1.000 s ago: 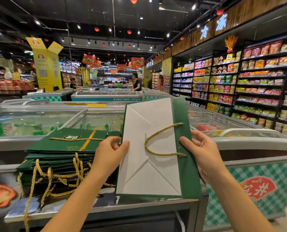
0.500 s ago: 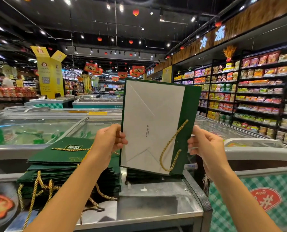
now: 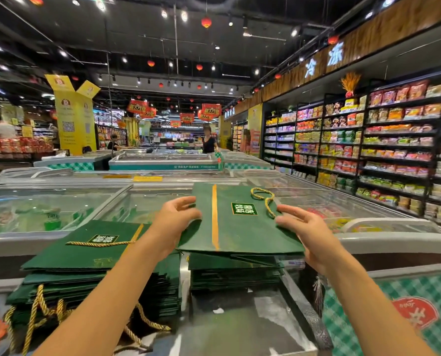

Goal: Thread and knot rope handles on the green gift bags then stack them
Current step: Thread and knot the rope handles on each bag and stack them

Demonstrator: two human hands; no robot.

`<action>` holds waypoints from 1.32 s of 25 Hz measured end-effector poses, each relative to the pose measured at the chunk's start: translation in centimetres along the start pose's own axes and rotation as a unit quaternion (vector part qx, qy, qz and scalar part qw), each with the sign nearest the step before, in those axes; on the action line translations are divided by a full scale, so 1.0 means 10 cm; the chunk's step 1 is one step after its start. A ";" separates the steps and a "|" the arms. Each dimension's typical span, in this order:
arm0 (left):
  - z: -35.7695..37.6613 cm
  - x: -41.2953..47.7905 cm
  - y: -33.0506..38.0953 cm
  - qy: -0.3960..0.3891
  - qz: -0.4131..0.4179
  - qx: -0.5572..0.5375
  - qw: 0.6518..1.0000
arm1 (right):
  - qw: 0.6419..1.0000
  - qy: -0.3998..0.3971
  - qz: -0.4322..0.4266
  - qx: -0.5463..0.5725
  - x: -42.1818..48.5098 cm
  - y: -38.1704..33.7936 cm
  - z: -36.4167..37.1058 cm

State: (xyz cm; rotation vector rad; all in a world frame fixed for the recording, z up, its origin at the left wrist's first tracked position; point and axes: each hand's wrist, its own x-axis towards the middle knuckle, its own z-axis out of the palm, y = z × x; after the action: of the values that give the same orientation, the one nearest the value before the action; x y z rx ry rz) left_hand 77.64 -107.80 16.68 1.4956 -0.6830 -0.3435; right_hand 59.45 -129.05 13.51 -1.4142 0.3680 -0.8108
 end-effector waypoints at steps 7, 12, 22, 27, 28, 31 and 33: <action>0.16 0.50 -0.38 -0.060 0.008 0.368 0.928 | 0.969 0.034 -0.016 -0.243 0.63 0.50 0.03; 0.31 0.78 -0.68 -0.095 -0.044 0.470 0.877 | 0.902 0.018 -0.002 -0.431 0.76 0.79 -0.02; 0.68 0.97 -1.20 -0.157 -0.005 0.623 0.766 | 0.777 -0.127 -0.022 -0.616 0.90 1.06 0.33; 0.70 0.94 -1.40 -0.137 -0.003 0.623 0.770 | 0.769 -0.139 0.023 -0.624 0.93 1.31 0.31; 0.69 0.95 -1.41 -0.138 -0.005 0.624 0.769 | 0.767 -0.143 0.029 -0.625 0.93 1.30 0.31; 0.70 0.93 -1.35 -0.142 -0.014 0.627 0.766 | 0.733 -0.129 0.012 -0.668 0.94 1.25 0.33; 0.65 0.86 -1.22 -0.137 0.000 0.640 0.756 | 0.670 -0.086 -0.060 -0.735 0.87 1.14 0.39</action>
State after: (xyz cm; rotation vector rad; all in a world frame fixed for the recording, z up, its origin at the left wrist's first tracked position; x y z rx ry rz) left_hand 82.73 -119.12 6.11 2.7819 -1.2820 -0.0373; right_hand 71.22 -132.71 5.22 -3.0362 0.8843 -0.3413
